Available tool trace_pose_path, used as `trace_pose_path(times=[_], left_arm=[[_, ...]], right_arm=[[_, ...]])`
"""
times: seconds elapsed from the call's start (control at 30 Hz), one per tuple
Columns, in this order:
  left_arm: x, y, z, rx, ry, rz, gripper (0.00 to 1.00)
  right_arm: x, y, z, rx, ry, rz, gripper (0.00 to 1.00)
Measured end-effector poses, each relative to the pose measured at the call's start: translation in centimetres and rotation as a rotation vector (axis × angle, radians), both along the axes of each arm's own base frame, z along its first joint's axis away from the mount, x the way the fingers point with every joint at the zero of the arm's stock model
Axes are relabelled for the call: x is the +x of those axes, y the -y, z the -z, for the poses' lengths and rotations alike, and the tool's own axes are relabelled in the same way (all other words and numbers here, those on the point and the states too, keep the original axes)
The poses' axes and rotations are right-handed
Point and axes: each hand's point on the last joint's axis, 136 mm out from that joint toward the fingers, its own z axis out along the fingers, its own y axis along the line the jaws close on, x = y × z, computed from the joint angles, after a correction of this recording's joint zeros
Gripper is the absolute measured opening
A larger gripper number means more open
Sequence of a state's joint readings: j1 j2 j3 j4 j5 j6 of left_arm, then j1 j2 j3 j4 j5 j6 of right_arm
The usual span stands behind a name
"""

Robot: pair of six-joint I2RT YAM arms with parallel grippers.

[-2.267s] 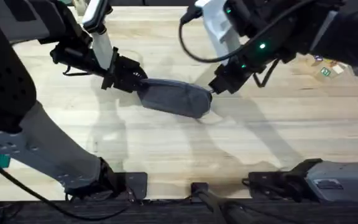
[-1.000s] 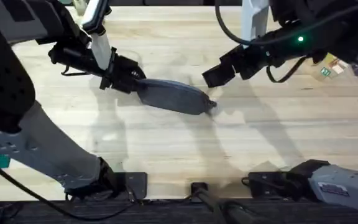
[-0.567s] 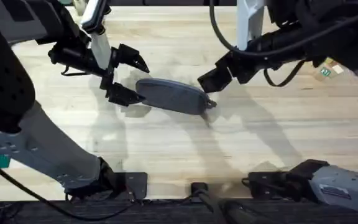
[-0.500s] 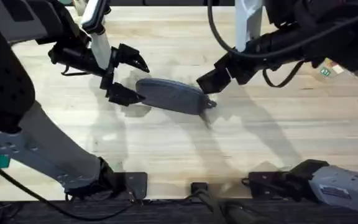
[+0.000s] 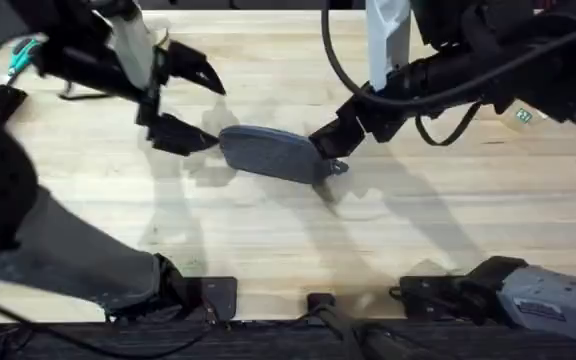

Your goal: Unzip the bag, pick up the pens from the table one at a time and place them inside, then zip the bag closed.

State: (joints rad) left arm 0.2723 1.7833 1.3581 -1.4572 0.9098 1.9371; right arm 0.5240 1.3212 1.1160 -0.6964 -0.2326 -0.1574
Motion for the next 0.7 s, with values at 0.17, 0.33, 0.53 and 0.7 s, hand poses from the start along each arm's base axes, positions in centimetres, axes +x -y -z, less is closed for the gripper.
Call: trace_pose_path(times=[0.17,0.33,0.53,0.7], left_arm=[[-1.0,-0.7,-3.9,0.100,0.062,-0.016,0.996],[-1.5,-1.3,-6.9,0.182,0.063,-0.132,0.996],[-2.8,-2.4,-10.5,0.288,0.057,-0.320,0.995],[-4.2,-3.2,-13.7,0.339,0.078,-0.499,0.995]], right_arm=[[-0.3,0.1,-1.1,0.017,0.030,-0.002,0.998],[-0.6,0.3,-2.5,0.040,0.069,-0.002,0.998],[-0.7,0.3,-3.0,0.048,0.083,-0.003,0.998],[-0.7,0.3,-3.0,0.048,0.083,-0.002,0.998]])
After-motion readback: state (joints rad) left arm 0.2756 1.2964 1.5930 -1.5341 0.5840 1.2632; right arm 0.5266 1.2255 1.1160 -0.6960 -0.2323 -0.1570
